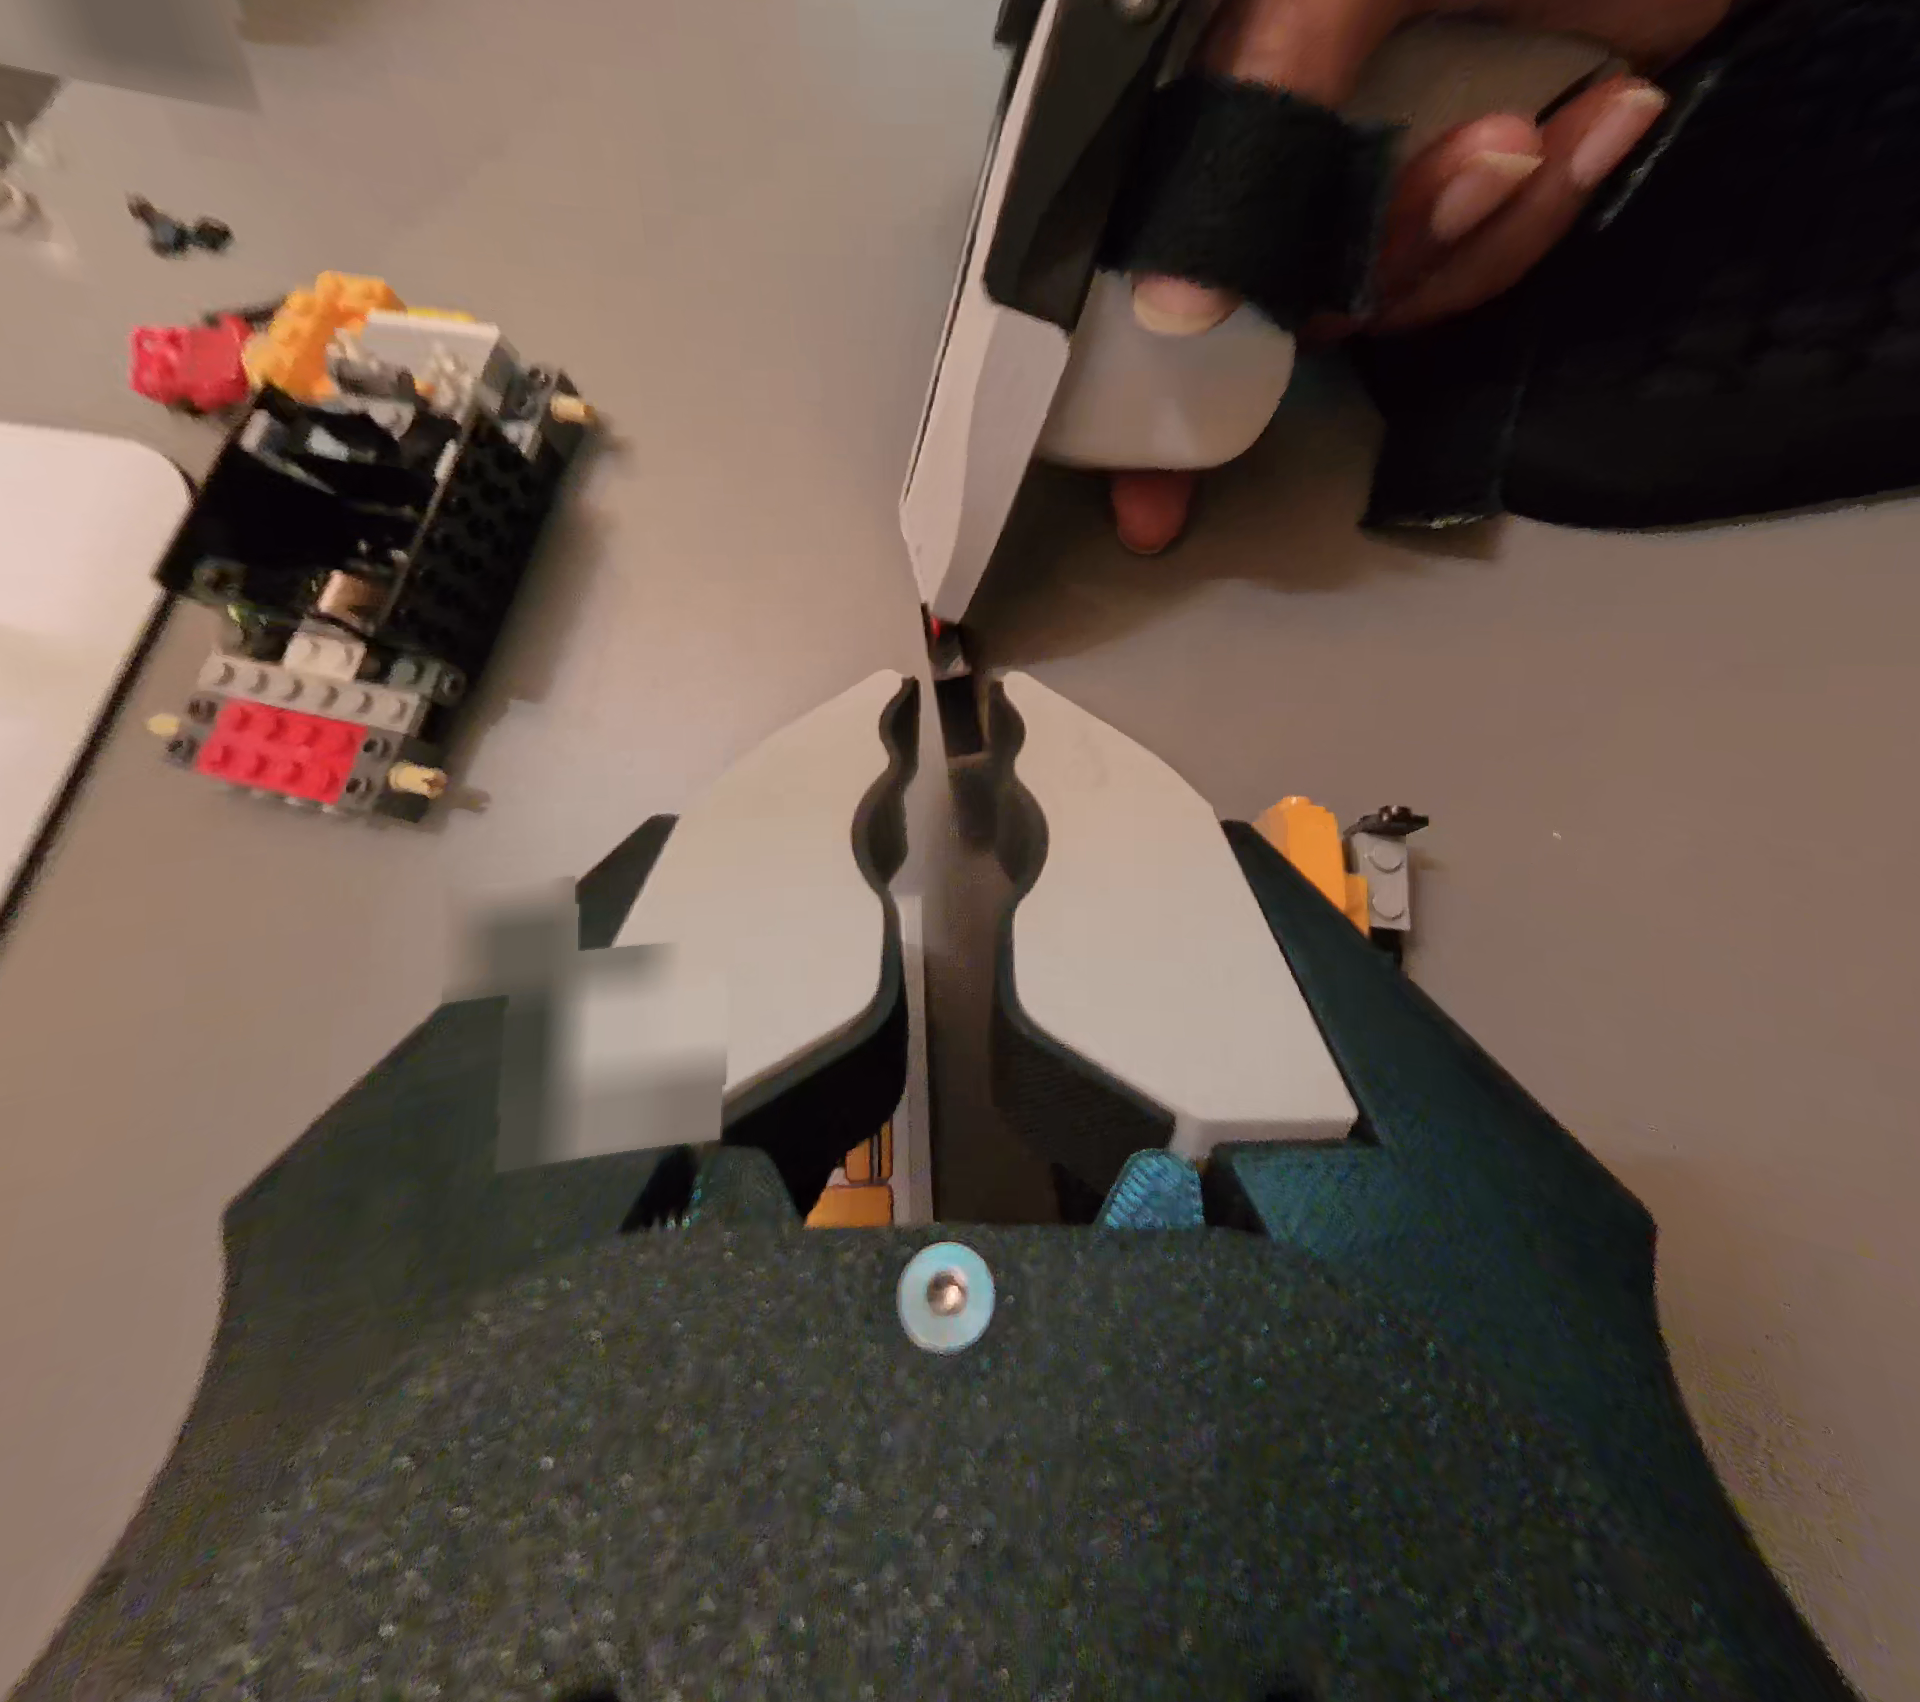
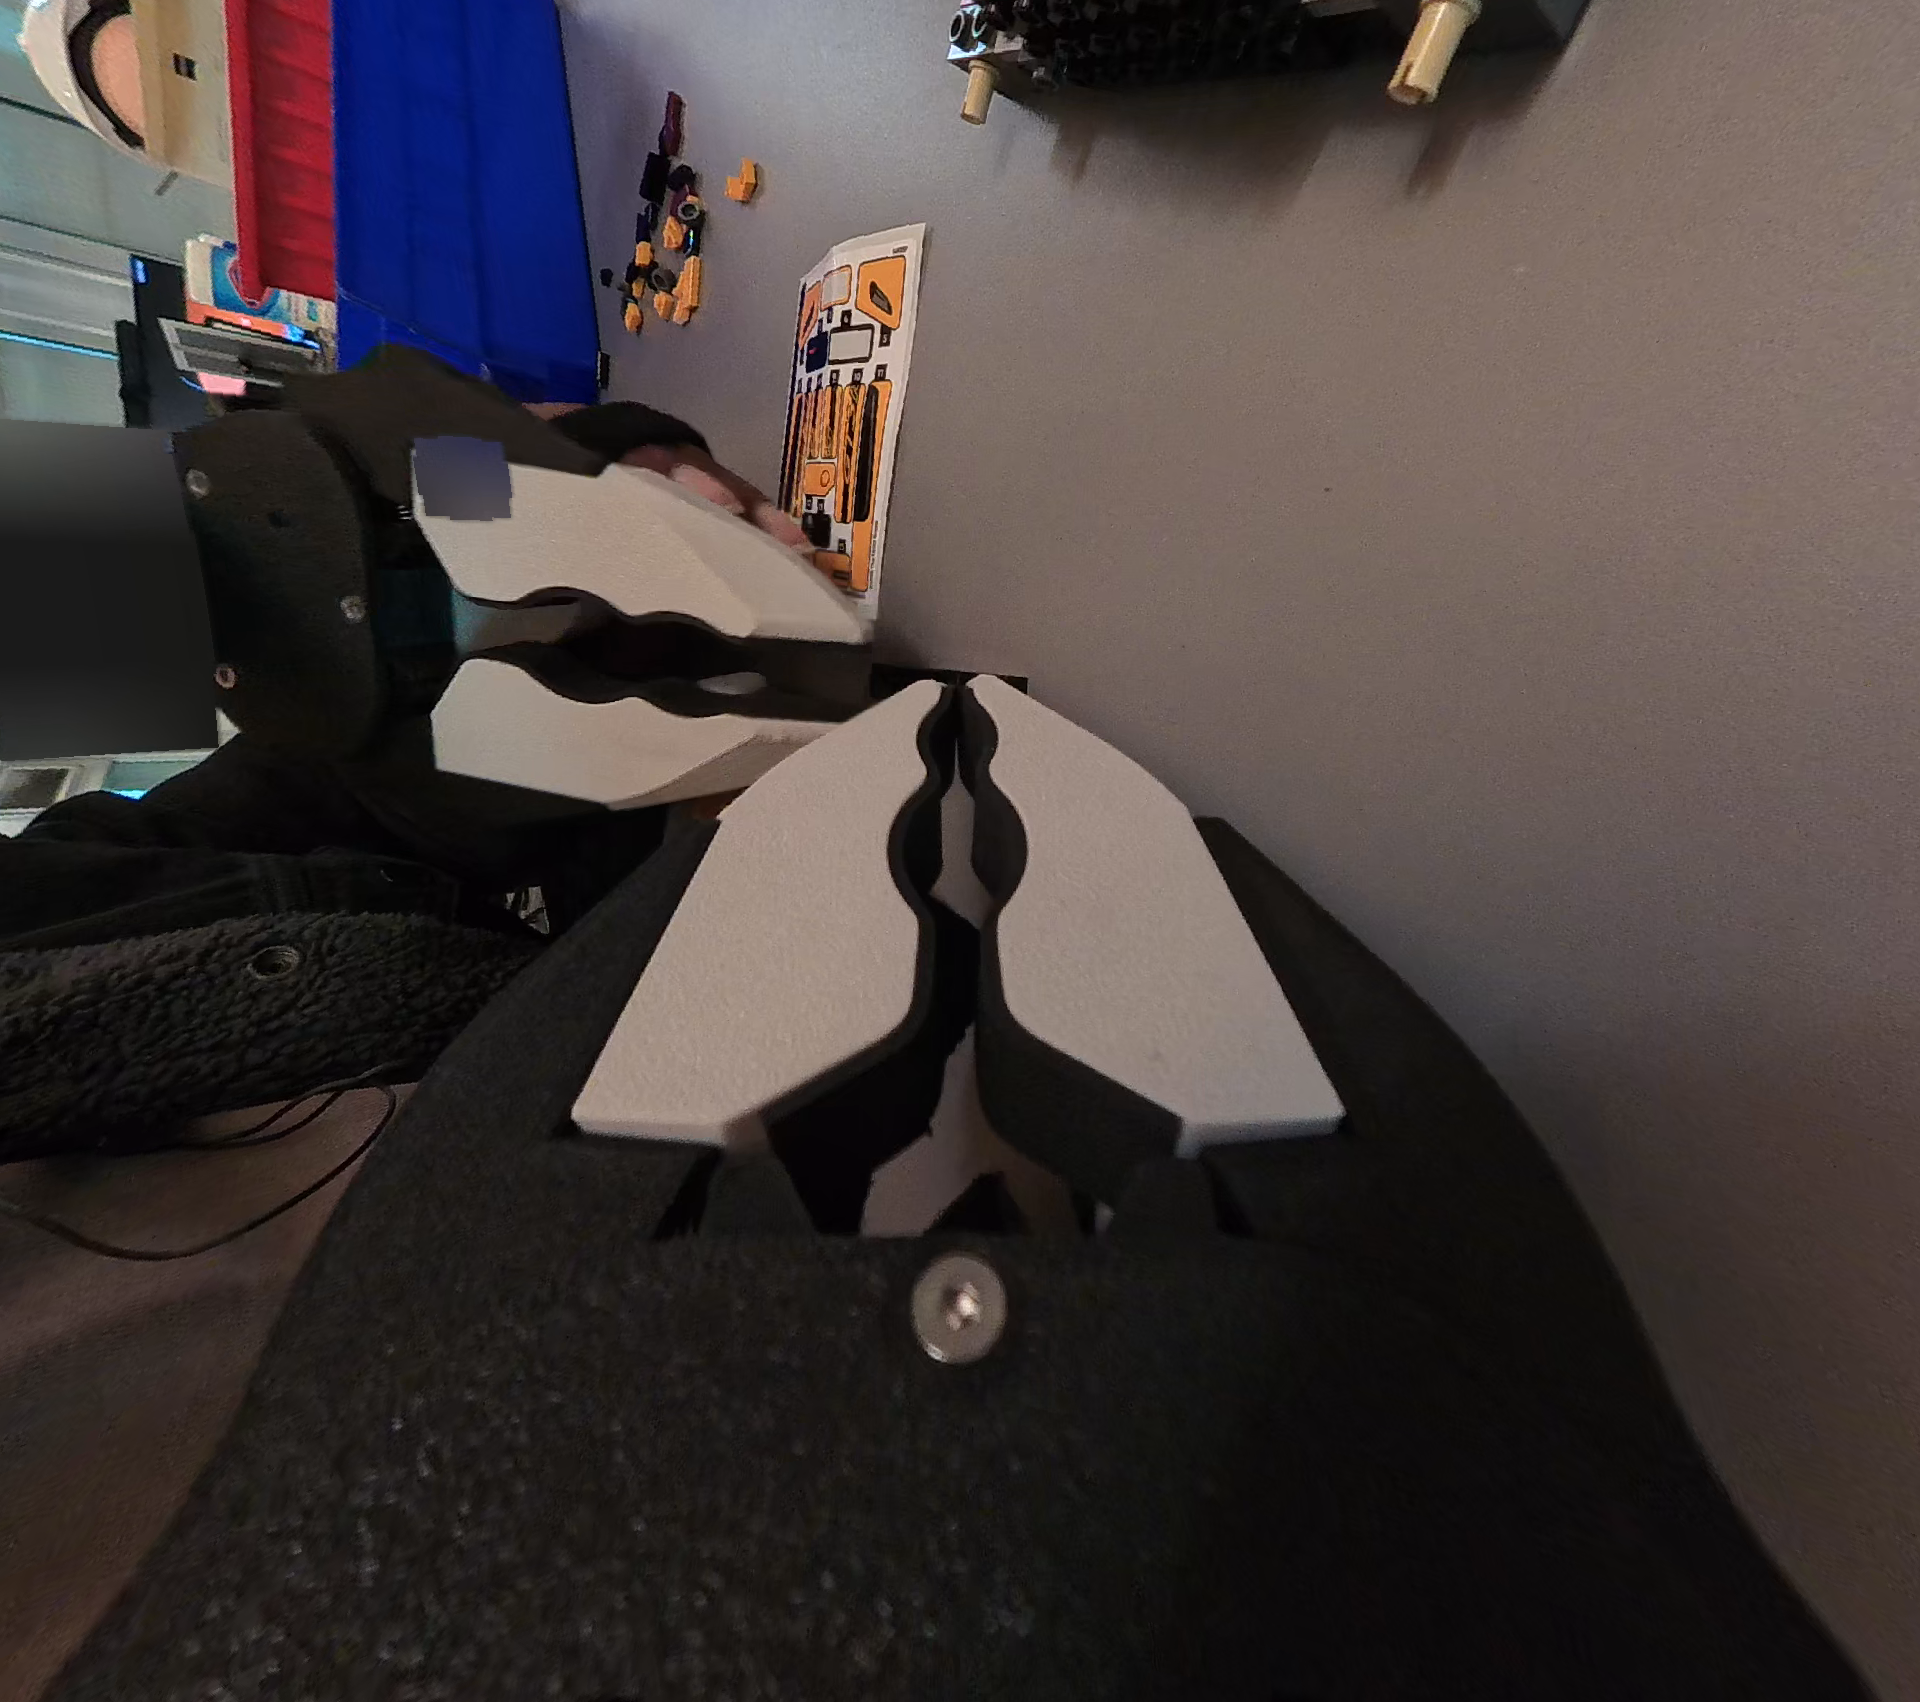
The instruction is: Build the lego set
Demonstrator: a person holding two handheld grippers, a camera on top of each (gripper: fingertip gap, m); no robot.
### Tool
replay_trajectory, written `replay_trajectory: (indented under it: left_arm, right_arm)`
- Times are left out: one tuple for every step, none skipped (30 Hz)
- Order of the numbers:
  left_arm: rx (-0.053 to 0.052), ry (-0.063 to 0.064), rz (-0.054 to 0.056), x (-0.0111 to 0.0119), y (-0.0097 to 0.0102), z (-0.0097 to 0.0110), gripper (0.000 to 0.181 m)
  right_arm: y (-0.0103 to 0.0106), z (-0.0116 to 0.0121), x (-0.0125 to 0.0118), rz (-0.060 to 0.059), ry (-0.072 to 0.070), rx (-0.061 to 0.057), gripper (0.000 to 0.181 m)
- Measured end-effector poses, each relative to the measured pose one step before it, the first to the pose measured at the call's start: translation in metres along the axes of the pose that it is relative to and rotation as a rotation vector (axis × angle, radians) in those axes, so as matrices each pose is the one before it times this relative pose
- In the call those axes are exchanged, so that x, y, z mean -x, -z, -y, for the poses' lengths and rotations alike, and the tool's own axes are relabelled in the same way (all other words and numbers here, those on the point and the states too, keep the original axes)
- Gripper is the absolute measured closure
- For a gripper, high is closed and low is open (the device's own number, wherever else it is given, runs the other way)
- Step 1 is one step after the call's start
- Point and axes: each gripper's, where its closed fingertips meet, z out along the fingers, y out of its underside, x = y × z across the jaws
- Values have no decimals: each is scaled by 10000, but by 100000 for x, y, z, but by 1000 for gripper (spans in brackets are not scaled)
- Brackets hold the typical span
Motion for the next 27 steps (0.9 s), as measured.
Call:
replay_trajectory:
  left_arm:
    - [-173, -203, 56, -99, 85, 331, 170]
    - [-52, -198, 45, -98, 2, 146, 170]
    - [15, -194, 15, -134, -76, 11, 170]
    - [61, -189, 27, -123, -139, -83, 170]
    - [125, -151, 51, -79, -175, -164, 170]
    - [97, -129, 49, -62, -169, -96, 170]
    - [47, -117, 56, -61, -118, -6, 170]
    - [15, -113, 65, -22, -69, 65, 170]
    - [25, -101, 82, 31, -70, 39, 170]
    - [45, -109, 81, 27, -80, 0, 169]
    - [82, -110, 60, 7, -98, -63, 169]
    - [72, -104, 50, -4, -113, -55, 169]
    - [76, -90, 19, -52, -103, -64, 169]
    - [68, -78, 29, -36, -105, -44, 169]
    - [52, -87, 7, -68, -82, -21, 169]
    - [64, -81, 1, -71, -76, -36, 170]
    - [89, -79, 12, -54, -74, -94, 170]
    - [61, -51, 47, 20, -65, -74, 170]
    - [35, -23, 2, -22, -13, -7, 170]
    - [31, 15, -4, -8, 6, 2, 170]
    - [27, 21, -7, -1, -17, -8, 170]
    - [28, 16, -13, -13, -6, -2, 170]
    - [24, 7, 1, 0, -6, -10, 170]
    - [29, 1, 0, -3, 8, -9, 170]
    - [36, 7, -1, -5, -11, -10, 171]
    - [29, 8, 9, 21, -5, -3, 171]
    - [16, -1, 2, 9, -5, -6, 172]
  right_arm:
    - [-8, -10, 2, -9, 11, 4, 181]
    - [-11, -10, -6, -8, 8, 9, 181]
    - [-3, 3, 2, -5, 6, 1, 181]
    - [1, -9, -2, 0, 8, 0, 181]
    - [-2, 4, -1, 0, 0, -3, 181]
    - [1, 3, 4, -1, 7, -7, 181]
    - [6, -5, 14, 6, 7, -1, 181]
    - [2, 6, -5, 8, -2, 0, 181]
    - [9, -1, 7, 9, -1, 0, 181]
    - [-2, 3, 4, 5, 3, -2, 181]
    - [6, 3, 7, 2, 5, 1, 181]
    - [-7, -3, 4, 1, 4, 3, 181]
    - [3, -6, 8, 6, 0, 5, 181]
    - [0, 2, -2, 7, -3, -4, 181]
    - [2, 9, 6, 1, 4, -4, 181]
    - [3, 8, 3, 0, 6, -3, 181]
    - [7, 2, -2, 3, 1, -2, 181]
    - [-5, -13, 11, 6, 7, 3, 181]
    - [5, 5, 0, 4, 0, -5, 181]
    - [-1, -5, 5, 2, 1, -3, 181]
    - [-2, 2, 4, -2, 8, 2, 181]
    - [12, -2, 2, -1, 5, -4, 181]
    - [5, -4, 14, 6, 6, -1, 181]
    - [3, 3, 12, 9, -2, -10, 181]
    - [14, 10, 15, 13, 4, -13, 181]
    - [12, 4, 38, 20, 8, -13, 181]
    - [14, -2, 38, 29, -10, -7, 181]
